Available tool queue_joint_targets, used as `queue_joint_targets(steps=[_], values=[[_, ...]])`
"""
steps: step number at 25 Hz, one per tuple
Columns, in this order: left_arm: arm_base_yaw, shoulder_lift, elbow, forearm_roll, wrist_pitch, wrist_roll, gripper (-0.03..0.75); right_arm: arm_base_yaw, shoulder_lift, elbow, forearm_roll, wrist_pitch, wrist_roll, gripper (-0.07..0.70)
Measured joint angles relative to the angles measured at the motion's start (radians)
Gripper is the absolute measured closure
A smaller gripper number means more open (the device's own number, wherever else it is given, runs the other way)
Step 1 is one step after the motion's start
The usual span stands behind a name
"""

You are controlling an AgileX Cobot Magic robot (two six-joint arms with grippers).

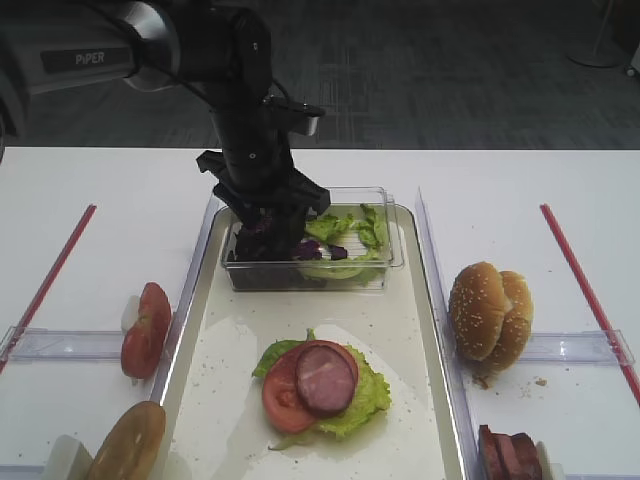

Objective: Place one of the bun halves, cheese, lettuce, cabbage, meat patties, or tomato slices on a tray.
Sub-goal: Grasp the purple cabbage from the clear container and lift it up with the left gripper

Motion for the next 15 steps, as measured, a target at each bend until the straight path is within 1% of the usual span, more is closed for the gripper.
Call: queue_joint_targets(steps=[9,15], values=[[0.0,0.031,-0.002,0.0,-0.056,0.007,0.319,0.0,0.0,0.0,0.0,0.0,0.002,0.267],[0.0,0.033,-0.003,0.0,-0.078,0.016,0.336,0.0,0.0,0.0,0.0,0.0,0.002,0.267]])
